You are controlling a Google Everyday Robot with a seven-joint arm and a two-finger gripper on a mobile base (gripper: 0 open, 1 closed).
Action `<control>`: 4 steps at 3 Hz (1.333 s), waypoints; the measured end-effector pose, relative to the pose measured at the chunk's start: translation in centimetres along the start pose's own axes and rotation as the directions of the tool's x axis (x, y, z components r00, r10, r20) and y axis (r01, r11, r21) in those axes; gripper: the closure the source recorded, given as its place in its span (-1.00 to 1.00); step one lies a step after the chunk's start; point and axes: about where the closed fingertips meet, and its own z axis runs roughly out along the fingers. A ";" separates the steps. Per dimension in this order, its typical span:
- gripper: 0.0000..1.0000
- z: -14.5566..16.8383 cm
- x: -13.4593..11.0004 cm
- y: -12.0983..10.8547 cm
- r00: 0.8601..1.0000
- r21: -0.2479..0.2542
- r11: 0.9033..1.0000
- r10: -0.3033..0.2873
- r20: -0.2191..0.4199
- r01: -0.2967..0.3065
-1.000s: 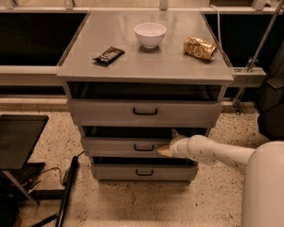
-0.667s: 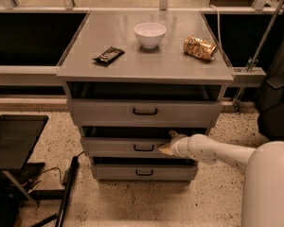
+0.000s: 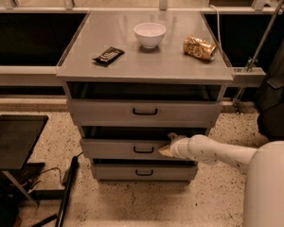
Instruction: Open middle drawer
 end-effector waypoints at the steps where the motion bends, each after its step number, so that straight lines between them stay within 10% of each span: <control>1: 1.00 -0.4 -0.1 -0.2 1.000 0.000 1.000 0.000 0.000 0.000; 2: 1.00 -4.8 -2.0 -1.1 0.996 0.086 0.993 -0.080 0.044 0.076; 3: 1.00 -10.5 -2.3 2.6 0.990 0.177 0.982 -0.090 0.112 0.070; 4: 1.00 -14.5 0.9 9.8 0.990 0.145 0.988 -0.062 0.128 0.043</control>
Offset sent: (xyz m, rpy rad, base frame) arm -0.2976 -0.0138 0.0049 0.0751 -0.0799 -0.0141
